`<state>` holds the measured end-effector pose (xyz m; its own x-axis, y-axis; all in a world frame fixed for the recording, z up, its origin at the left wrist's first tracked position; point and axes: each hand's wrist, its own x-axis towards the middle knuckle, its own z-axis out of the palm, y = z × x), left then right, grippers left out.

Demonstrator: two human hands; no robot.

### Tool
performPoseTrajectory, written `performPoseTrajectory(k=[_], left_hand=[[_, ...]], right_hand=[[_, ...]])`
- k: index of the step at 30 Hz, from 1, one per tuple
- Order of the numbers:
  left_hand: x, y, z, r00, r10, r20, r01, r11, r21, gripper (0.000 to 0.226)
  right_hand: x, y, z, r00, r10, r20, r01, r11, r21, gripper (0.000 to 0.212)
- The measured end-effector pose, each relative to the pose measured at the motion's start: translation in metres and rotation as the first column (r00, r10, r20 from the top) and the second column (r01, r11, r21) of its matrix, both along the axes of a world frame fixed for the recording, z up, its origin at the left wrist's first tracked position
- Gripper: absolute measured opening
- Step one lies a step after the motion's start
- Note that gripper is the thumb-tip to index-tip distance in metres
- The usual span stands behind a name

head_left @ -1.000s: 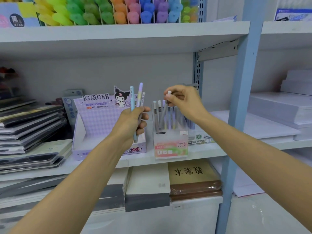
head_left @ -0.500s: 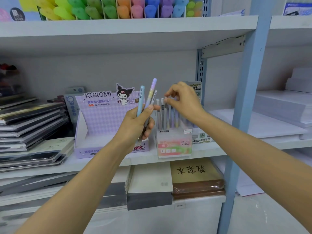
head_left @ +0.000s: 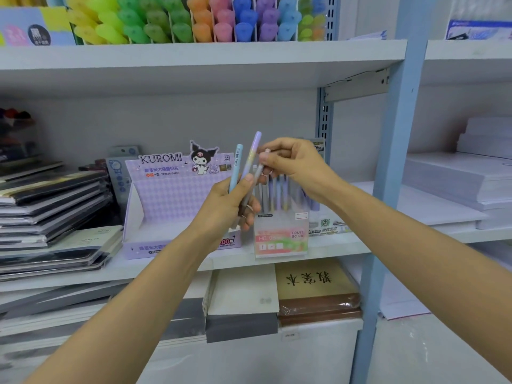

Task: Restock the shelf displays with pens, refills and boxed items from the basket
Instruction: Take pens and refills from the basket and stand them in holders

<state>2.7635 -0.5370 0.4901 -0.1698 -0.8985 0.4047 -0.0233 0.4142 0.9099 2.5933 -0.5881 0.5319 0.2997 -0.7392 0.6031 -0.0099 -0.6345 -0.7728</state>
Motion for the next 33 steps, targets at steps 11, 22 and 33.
performPoseTrajectory(k=[11,22,33], left_hand=[[0.014,0.002,0.006,0.928,0.255,-0.272,-0.237,0.966,0.097,0.018],[-0.008,0.015,0.023,0.948,0.260,-0.185,-0.272,0.962,-0.042,0.021],[-0.003,0.006,0.002,0.981,0.183,-0.065,-0.180,0.983,0.042,0.019]], right_hand=[[-0.034,0.013,-0.005,1.000,-0.001,0.019,-0.002,0.991,0.136,0.007],[-0.011,0.028,0.004,0.936,0.003,-0.353,-0.063,0.985,-0.160,0.035],[-0.018,0.005,0.004,0.961,-0.274,0.028,0.275,0.945,-0.179,0.048]])
